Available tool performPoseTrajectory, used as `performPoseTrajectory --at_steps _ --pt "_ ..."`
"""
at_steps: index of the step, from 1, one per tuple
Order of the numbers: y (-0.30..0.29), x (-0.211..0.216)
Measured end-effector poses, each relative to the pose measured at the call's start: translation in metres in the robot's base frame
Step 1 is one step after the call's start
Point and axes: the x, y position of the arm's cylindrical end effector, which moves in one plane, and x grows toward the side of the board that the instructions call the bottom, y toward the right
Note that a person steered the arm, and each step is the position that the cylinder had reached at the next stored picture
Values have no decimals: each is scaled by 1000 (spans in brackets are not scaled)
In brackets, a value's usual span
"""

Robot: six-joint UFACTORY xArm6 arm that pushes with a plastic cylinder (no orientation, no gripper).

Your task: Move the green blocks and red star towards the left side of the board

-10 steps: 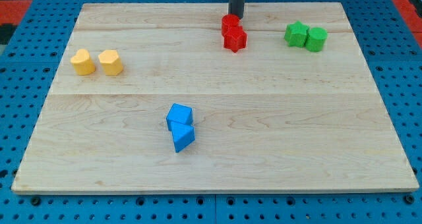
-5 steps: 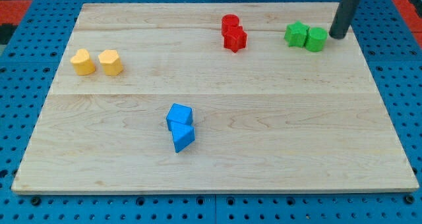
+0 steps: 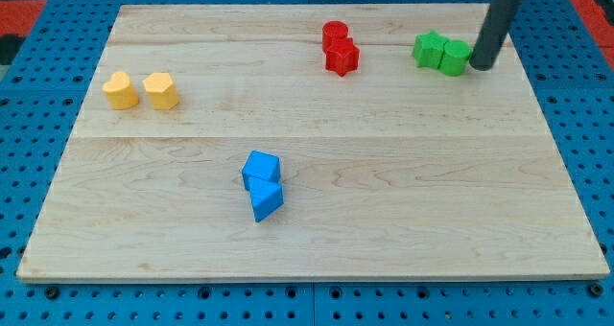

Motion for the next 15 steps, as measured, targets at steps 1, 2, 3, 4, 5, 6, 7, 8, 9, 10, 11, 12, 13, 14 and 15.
performPoseTrajectory --at_steps 1,2,3,4,5,6,7,8,9,10,11,12,13,14,15 --pt "-9 -18" --pt "-24 -35" --pt "-50 -49" --pt "-78 -62" --pt "-97 -63" --pt "-105 -63" --pt "-105 -63" --pt "-105 -56" --pt "-126 -44" --pt "-130 -31" --pt "-131 -18" --pt "-166 2" --pt "-198 14" --pt "-208 35" --pt "-219 50"
